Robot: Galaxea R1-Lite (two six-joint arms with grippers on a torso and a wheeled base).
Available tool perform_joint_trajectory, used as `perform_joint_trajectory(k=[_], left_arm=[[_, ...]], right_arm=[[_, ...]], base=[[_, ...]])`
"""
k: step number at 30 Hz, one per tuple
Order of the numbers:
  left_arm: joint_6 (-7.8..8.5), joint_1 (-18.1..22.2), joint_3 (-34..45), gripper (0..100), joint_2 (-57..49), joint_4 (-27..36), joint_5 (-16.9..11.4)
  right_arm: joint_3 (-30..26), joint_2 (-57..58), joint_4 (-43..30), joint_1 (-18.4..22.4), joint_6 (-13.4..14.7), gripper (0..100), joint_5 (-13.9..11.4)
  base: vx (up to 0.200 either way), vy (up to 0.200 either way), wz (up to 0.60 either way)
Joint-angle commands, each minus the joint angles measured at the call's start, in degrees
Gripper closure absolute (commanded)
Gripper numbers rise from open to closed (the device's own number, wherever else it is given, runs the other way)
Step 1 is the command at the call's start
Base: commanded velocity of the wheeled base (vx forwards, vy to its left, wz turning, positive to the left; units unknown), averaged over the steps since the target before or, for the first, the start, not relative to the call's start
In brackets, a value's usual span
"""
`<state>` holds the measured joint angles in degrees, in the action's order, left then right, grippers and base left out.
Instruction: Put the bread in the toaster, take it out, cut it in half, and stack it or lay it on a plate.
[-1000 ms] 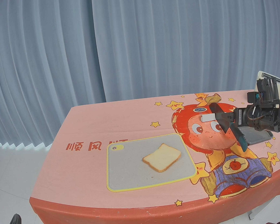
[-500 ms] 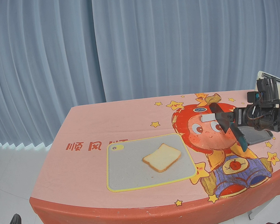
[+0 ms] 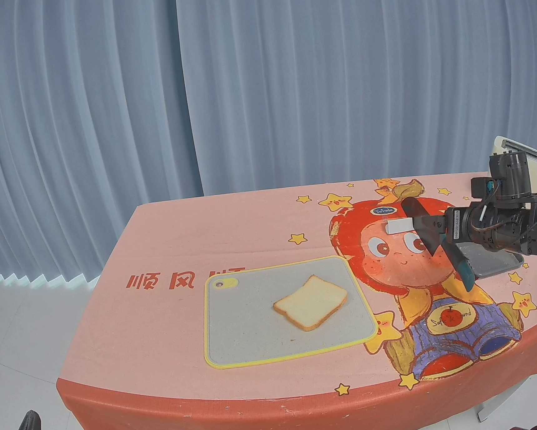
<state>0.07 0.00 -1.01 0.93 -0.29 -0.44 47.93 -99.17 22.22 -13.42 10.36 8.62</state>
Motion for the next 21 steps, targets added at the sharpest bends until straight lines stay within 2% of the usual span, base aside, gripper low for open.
perform_joint_trajectory(k=[1,8,21], left_arm=[[0.01,0.0,1.0,100,-0.9,-0.1,0.0],[0.01,0.0,1.0,100,-0.9,-0.1,0.0],[0.01,0.0,1.0,100,-0.9,0.0,0.0]], right_arm=[[0.1,-0.8,0.0,0.1,0.0,0,0.0],[0.1,-1.6,0.1,0.1,0.0,0,-0.8],[-0.1,-3.2,0.0,0.2,-0.4,0,-0.8]], base=[[0.000,0.000,0.00],[0.000,0.000,0.00],[0.000,0.000,0.00]])
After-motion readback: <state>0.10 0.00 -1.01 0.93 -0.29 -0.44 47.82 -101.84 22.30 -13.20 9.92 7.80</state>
